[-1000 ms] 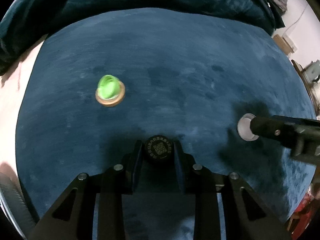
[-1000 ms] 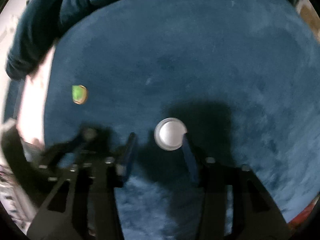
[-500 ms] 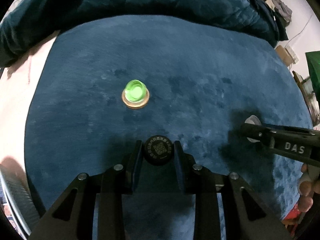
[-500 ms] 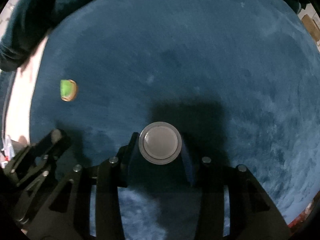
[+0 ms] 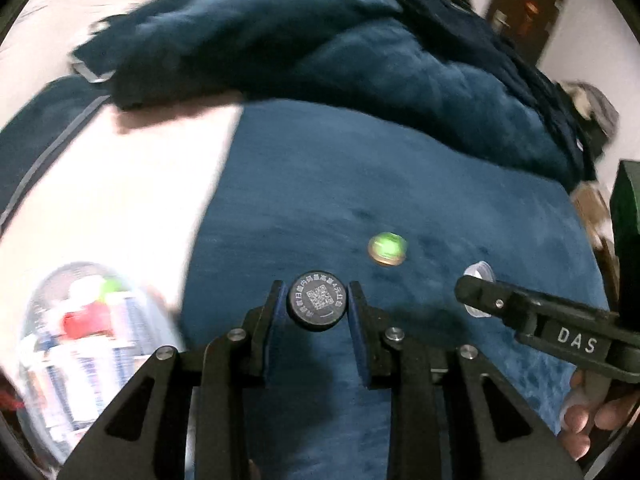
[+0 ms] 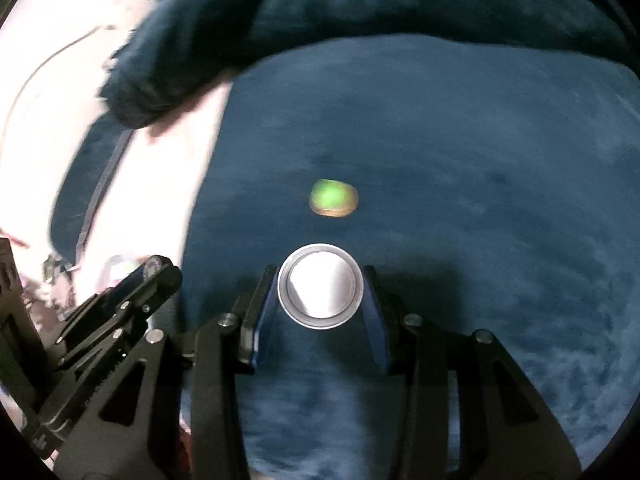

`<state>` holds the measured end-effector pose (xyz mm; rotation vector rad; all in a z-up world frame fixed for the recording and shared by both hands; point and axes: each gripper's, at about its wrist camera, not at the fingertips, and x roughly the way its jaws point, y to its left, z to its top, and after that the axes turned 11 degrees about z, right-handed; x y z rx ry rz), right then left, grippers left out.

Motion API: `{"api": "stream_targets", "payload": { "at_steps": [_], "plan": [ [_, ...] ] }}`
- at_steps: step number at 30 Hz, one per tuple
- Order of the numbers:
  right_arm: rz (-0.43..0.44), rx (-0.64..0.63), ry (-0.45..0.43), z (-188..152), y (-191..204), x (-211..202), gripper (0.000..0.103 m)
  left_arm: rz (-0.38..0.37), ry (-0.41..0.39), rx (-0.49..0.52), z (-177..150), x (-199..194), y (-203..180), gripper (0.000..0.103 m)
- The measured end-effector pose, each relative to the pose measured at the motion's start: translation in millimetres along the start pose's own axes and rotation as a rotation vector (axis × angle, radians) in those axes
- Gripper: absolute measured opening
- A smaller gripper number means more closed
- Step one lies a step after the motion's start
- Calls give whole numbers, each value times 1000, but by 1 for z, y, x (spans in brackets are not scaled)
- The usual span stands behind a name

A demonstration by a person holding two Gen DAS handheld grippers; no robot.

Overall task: Organize objects
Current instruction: 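Carry the black and white caps over the gray basket and open both tools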

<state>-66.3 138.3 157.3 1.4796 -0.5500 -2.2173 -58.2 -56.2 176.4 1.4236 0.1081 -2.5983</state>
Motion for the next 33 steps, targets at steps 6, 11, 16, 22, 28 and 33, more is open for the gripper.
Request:
{"api": "stream_targets", "payload": {
  "at_steps": [6, 11, 16, 22, 28, 33],
  "plan": [
    [130, -137, 58, -11, 74, 24, 41, 151, -1, -159, -5, -25, 104, 31],
    [198, -256, 121, -21, 137, 60, 41, 260, 6, -301, -23, -30, 189, 31],
    [275, -265, 217, -36, 183, 106, 41, 312, 46, -406, -39, -17, 246, 31],
    [337, -234, 285, -36, 233, 151, 41, 255, 81, -499, -47, 3, 278, 31],
    [416, -135, 296, -26, 234, 162, 54, 236, 108, -552, -52, 7, 290, 76],
    [357, -133, 227, -21, 211, 141, 85, 278, 98, -508, -54, -7, 286, 100]
  ]
}}
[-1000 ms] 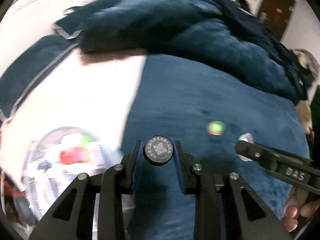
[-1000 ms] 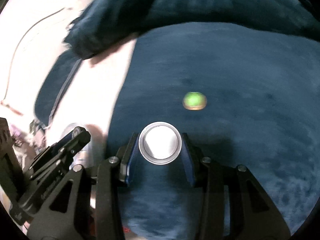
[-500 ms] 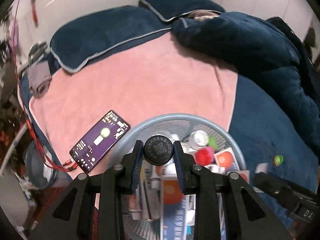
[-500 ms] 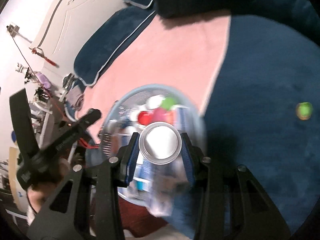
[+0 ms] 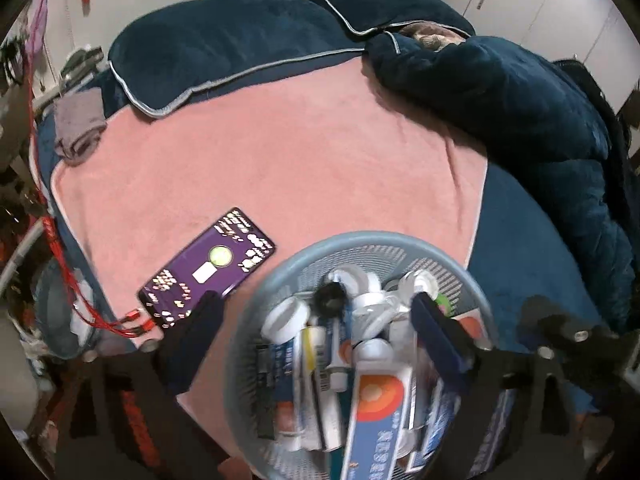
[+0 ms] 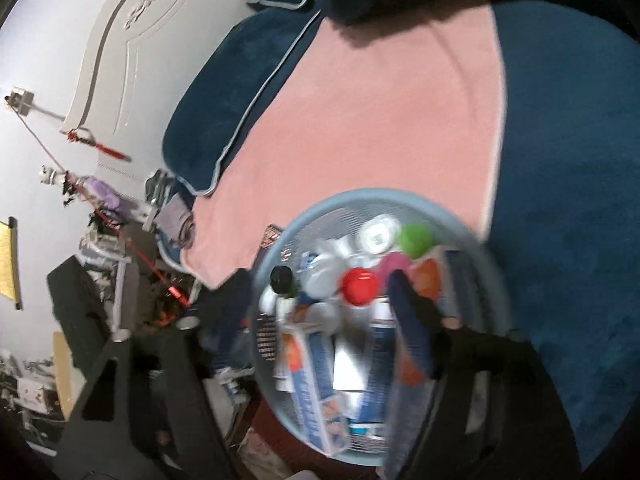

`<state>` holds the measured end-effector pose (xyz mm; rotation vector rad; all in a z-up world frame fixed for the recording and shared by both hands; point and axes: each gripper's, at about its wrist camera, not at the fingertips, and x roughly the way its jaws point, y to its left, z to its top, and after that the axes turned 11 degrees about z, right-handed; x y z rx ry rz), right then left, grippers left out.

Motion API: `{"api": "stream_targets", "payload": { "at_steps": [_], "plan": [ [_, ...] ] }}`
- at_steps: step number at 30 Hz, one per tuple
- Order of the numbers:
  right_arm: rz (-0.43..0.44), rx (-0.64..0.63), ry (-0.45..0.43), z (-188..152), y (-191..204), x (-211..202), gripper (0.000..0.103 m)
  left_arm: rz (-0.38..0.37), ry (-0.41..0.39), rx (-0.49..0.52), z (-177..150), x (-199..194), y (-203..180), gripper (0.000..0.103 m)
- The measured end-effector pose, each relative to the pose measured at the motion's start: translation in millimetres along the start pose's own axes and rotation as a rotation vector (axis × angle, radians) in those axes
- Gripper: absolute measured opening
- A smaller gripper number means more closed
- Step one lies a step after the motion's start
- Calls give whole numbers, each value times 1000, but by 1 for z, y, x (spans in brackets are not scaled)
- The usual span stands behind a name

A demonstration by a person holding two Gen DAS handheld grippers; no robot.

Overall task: Organize objects
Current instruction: 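Carry the black and white caps over the gray basket and open both tools, then move both open tools back toward the green cap on the blue cover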

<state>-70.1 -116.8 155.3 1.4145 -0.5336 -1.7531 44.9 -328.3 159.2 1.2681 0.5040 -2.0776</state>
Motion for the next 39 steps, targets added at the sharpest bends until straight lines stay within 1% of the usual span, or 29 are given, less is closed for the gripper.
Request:
{"api": "stream_targets", "payload": {
  "at_steps": [2, 3, 4, 6, 10, 13, 16, 22, 26, 33, 37, 39],
  "plan": [
    [-41, -14, -14, -2, -5, -12, 88, 35, -3, 25, -4, -3, 0, 101],
    [-66, -29, -16, -3, -5, -15, 92, 58, 3, 44, -7, -3, -1, 102],
    [-99, -48, -16, -4, -5, -18, 97, 84, 10, 60, -9, -3, -3, 102],
    [-159, -89, -12, -8, -5, -24, 101, 125, 4, 84, -12, -4, -6, 102],
    [-208, -162, 12, -14, 2, -27, 102, 118, -8, 105, -18, -12, -14, 102],
    [-217, -188, 14, -18, 5, -29, 103, 115, -16, 116, -20, -18, -21, 102],
    [-216, -184, 6, -21, 2, -36, 103, 112, -15, 127, -23, -22, -30, 102],
    [-245, -175, -14, -27, -10, -58, 103, 103, -25, 152, -28, -32, -52, 102],
    [-265, -157, -36, -31, -22, -76, 103, 96, -36, 185, -32, -39, -70, 102],
    [-267, -97, -101, -40, -52, -101, 103, 98, -46, 266, -42, -47, -106, 102],
    [-266, -53, -106, -42, -70, -111, 103, 104, -53, 312, -47, -49, -126, 102],
    [-273, -57, -116, -42, -73, -117, 103, 108, -54, 331, -50, -50, -135, 102]
  ]
}}
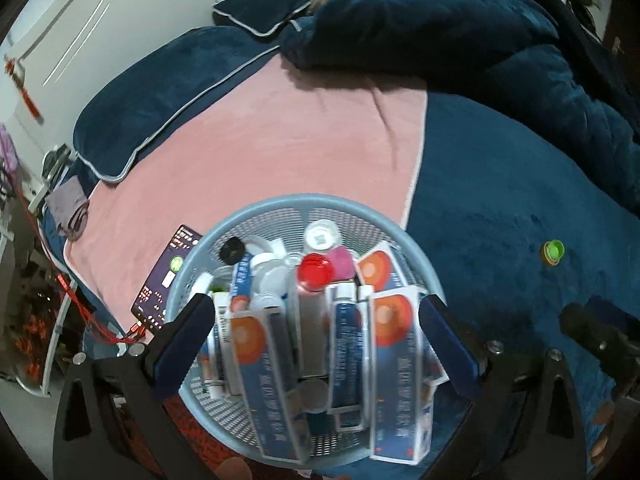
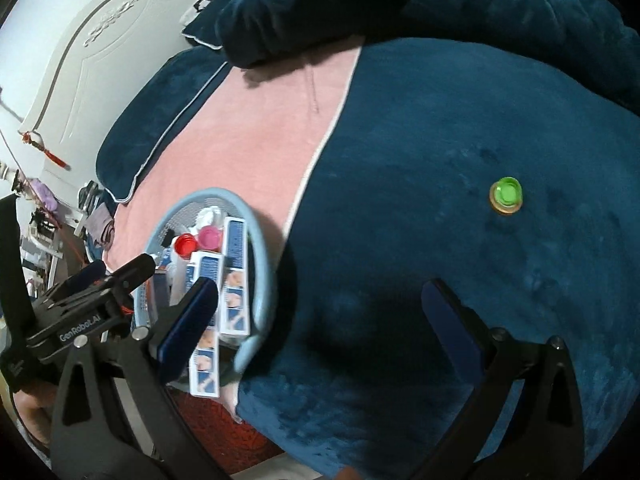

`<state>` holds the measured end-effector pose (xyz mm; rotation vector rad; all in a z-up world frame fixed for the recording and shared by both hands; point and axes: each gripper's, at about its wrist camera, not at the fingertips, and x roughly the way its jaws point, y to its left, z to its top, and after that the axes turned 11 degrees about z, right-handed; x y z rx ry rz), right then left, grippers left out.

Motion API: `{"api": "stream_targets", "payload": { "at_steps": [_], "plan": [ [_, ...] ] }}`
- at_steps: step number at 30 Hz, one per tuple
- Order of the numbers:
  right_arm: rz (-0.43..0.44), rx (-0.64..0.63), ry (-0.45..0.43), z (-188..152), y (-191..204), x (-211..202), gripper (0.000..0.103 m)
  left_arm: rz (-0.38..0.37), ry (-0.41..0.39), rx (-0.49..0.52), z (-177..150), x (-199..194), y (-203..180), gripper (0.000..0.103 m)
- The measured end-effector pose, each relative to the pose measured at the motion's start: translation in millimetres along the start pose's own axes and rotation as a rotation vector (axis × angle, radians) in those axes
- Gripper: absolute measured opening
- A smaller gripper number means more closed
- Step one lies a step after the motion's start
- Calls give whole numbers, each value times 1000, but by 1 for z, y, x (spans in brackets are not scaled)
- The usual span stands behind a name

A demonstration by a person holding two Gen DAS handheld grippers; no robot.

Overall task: Organize objects
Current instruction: 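Move both open tools back toward the green cap on the blue cover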

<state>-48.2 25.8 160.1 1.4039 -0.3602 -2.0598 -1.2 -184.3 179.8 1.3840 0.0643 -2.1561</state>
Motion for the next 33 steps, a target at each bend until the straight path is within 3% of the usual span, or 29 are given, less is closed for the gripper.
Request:
{"api": "stream_targets", "payload": {
  "at_steps": [19, 33],
  "plan": [
    [-34, 112, -48, 2, -59, -37, 103, -17, -33, 158, 1, -17, -82, 102],
    [-84, 246, -90, 0, -123, -67, 103, -132, -2, 210, 1, -15, -151, 102]
  ]
}}
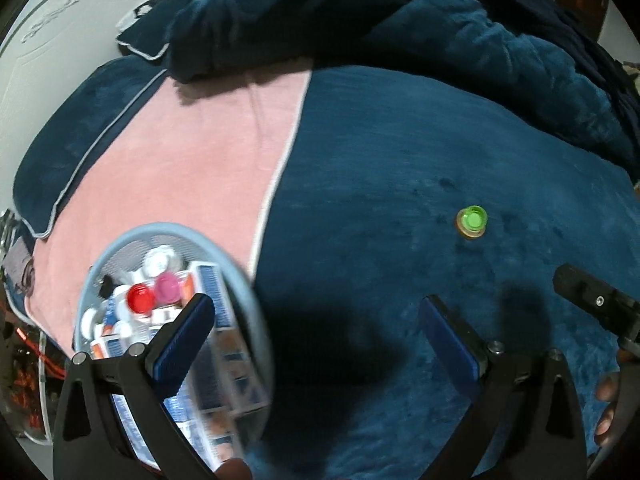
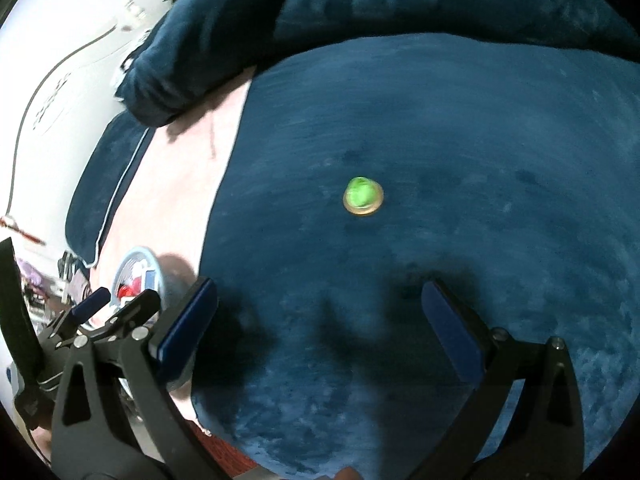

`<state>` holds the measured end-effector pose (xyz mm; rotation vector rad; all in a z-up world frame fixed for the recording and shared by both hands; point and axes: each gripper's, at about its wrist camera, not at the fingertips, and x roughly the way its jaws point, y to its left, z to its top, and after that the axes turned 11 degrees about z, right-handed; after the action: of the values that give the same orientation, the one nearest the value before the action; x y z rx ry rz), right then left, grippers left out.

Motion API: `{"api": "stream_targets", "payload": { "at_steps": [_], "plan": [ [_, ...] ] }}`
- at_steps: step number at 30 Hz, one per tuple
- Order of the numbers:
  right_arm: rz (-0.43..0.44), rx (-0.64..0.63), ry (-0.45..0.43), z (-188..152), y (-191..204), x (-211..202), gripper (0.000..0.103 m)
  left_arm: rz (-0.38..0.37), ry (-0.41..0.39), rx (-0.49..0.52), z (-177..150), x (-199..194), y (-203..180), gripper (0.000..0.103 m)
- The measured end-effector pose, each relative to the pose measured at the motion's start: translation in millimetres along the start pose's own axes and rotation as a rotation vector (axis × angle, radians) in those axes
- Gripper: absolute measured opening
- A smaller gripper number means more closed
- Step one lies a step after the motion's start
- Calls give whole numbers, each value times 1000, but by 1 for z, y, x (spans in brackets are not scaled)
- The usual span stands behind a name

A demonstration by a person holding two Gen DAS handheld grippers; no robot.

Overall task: Organize objects
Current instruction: 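Move both open tools back toward the green cap on the blue cover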

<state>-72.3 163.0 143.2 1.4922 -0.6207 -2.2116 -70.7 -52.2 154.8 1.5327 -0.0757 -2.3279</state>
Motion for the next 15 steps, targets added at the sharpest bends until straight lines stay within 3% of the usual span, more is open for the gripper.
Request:
{"api": "stream_targets", "payload": {
  "at_steps": [11, 15],
  "plan": [
    [-149, 37, 84, -5, -49, 16, 103, -68, 64, 94, -12, 42, -55, 102],
    [-253, 49, 141, -10, -74, 36, 103, -43, 76, 159, -24, 70, -73, 102]
  ]
}}
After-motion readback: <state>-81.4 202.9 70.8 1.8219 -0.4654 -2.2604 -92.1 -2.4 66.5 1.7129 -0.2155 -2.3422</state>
